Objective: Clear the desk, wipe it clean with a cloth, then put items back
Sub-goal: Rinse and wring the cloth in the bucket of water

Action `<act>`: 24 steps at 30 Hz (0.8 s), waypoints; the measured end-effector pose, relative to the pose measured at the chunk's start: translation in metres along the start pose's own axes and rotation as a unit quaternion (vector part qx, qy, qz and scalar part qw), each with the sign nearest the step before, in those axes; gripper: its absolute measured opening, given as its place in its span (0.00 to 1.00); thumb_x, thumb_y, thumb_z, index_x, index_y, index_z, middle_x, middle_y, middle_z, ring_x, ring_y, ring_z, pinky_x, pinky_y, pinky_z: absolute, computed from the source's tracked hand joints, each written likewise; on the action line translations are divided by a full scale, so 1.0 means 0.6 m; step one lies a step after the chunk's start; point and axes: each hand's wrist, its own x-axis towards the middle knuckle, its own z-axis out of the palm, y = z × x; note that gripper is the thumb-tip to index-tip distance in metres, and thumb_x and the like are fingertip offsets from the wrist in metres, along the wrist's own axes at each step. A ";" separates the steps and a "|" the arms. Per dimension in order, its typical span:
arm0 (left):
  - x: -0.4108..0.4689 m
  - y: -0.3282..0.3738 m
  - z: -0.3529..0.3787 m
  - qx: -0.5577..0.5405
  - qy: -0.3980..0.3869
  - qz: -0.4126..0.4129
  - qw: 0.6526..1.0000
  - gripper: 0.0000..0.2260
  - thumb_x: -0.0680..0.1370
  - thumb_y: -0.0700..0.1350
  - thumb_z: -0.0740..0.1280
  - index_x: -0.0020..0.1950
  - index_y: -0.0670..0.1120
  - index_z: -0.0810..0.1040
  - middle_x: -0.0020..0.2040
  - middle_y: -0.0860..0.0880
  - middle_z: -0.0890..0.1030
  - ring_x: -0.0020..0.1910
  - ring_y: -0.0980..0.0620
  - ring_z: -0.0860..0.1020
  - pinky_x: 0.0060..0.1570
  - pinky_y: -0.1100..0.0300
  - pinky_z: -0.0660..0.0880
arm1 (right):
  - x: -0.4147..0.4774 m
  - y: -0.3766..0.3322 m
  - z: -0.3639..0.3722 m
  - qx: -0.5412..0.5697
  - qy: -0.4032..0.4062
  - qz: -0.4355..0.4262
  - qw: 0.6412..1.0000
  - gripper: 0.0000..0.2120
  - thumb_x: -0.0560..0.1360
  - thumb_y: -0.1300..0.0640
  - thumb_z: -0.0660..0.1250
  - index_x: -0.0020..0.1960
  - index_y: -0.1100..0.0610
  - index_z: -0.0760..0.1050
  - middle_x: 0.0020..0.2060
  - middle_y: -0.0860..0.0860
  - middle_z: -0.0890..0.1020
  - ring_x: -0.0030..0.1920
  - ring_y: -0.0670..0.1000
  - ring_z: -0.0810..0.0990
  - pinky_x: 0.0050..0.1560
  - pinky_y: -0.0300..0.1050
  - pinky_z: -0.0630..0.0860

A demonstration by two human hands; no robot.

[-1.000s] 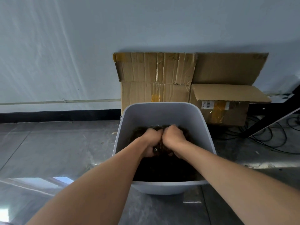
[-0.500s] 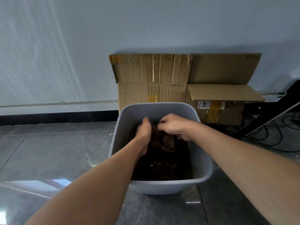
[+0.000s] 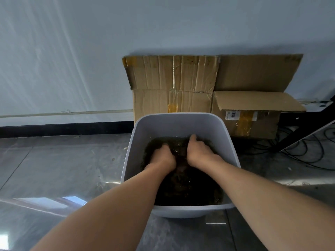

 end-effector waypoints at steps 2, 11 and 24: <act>-0.004 0.001 0.004 0.080 -0.051 0.014 0.995 0.16 0.81 0.43 0.61 0.68 0.41 0.70 0.66 0.40 0.75 0.66 0.41 0.74 0.66 0.52 0.69 | 0.002 0.000 0.009 -0.062 -0.052 -0.014 0.997 0.31 0.78 0.63 0.61 0.78 0.55 0.54 0.64 0.60 0.74 0.62 0.60 0.76 0.63 0.57 0.74; -0.024 0.028 -0.017 -0.379 -0.153 -0.159 0.898 0.16 0.83 0.46 0.53 0.40 0.43 0.72 0.31 0.44 0.74 0.26 0.49 0.71 0.23 0.66 0.62 | -0.015 -0.038 0.010 0.235 -0.057 0.096 0.966 0.12 0.82 0.55 0.57 0.45 0.61 0.73 0.33 0.57 0.76 0.29 0.53 0.73 0.25 0.40 0.68; -0.024 0.022 -0.016 -0.203 -0.103 -0.099 0.969 0.06 0.79 0.42 0.63 0.45 0.40 0.76 0.37 0.42 0.79 0.25 0.48 0.76 0.22 0.63 0.69 | -0.011 -0.002 0.006 -0.045 -0.065 0.013 0.997 0.26 0.80 0.63 0.56 0.77 0.56 0.59 0.67 0.60 0.73 0.64 0.60 0.75 0.64 0.55 0.73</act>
